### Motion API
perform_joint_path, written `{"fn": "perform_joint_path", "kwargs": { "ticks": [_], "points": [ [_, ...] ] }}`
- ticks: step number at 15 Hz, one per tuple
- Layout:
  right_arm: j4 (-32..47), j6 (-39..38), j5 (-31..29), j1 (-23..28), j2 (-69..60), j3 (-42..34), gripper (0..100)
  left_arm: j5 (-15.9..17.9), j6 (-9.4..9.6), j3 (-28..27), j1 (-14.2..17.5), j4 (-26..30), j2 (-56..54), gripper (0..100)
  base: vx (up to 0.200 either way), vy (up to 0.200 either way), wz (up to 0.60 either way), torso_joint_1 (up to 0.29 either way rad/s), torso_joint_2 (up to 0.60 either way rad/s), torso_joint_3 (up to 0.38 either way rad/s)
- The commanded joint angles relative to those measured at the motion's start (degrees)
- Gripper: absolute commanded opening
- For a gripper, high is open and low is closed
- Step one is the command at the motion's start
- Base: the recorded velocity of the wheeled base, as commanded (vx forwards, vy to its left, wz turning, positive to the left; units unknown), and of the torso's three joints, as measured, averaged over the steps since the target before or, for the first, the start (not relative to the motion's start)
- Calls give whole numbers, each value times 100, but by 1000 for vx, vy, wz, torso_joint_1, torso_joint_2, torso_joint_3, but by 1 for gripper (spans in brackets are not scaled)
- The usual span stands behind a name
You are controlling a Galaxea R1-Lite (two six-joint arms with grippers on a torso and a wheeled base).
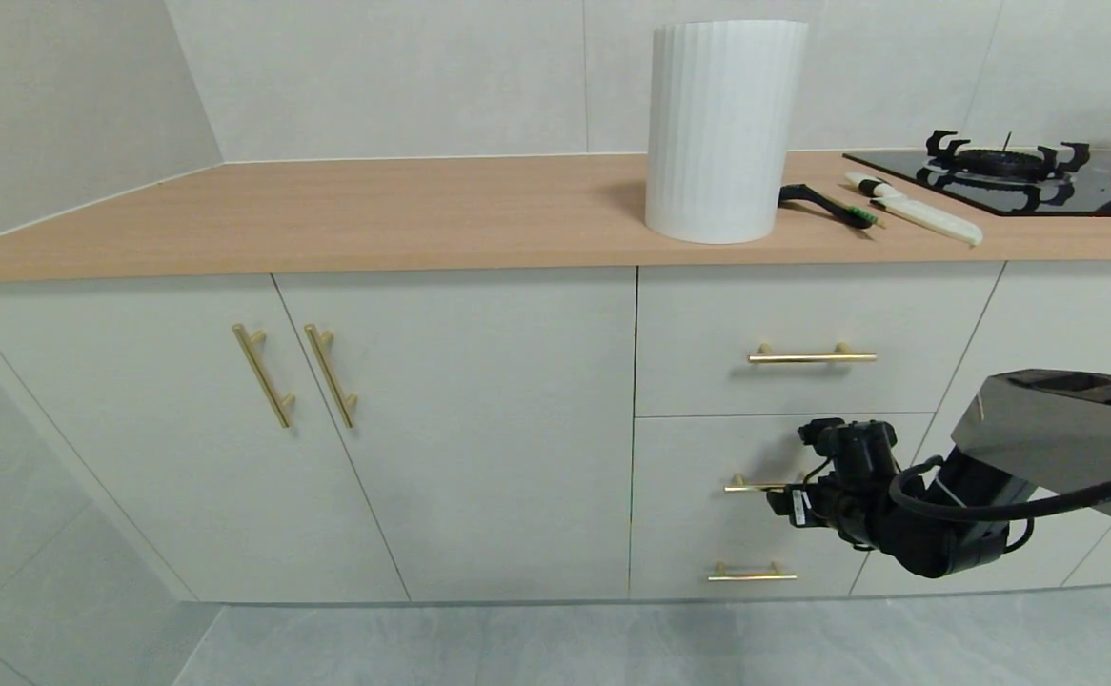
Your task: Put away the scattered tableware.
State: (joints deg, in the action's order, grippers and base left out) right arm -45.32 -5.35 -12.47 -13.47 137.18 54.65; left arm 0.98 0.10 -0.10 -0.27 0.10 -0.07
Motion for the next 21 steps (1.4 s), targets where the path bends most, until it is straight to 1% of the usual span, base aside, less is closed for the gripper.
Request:
{"fn": "perform_joint_path", "kwargs": {
  "ticks": [1,5,7,10,13,18,19,21],
  "points": [
    [-38,-10,17,-15,-236,-60,100,-1,-1,1,0,-1,7,100,0,0,0,0,0,0],
    [-126,-124,43,-15,-148,28,100,-1,-1,1,0,-1,7,100,0,0,0,0,0,0],
    [-187,-133,25,-6,81,230,100,8,-1,1,0,-1,7,100,0,0,0,0,0,0],
    [-117,-124,34,11,169,309,100,-1,-1,1,0,-1,7,100,0,0,0,0,0,0],
    [226,-115,34,11,230,450,100,8,-1,1,0,-1,7,100,0,0,0,0,0,0],
    [402,-71,34,-6,265,441,100,-1,-1,1,0,-1,7,100,0,0,0,0,0,0],
    [674,-62,52,-6,239,468,100,8,-1,1,0,-1,7,100,0,0,0,0,0,0],
    [709,-62,157,-6,221,468,100,-1,-1,1,0,-1,7,100,0,0,0,0,0,0]
  ]
}}
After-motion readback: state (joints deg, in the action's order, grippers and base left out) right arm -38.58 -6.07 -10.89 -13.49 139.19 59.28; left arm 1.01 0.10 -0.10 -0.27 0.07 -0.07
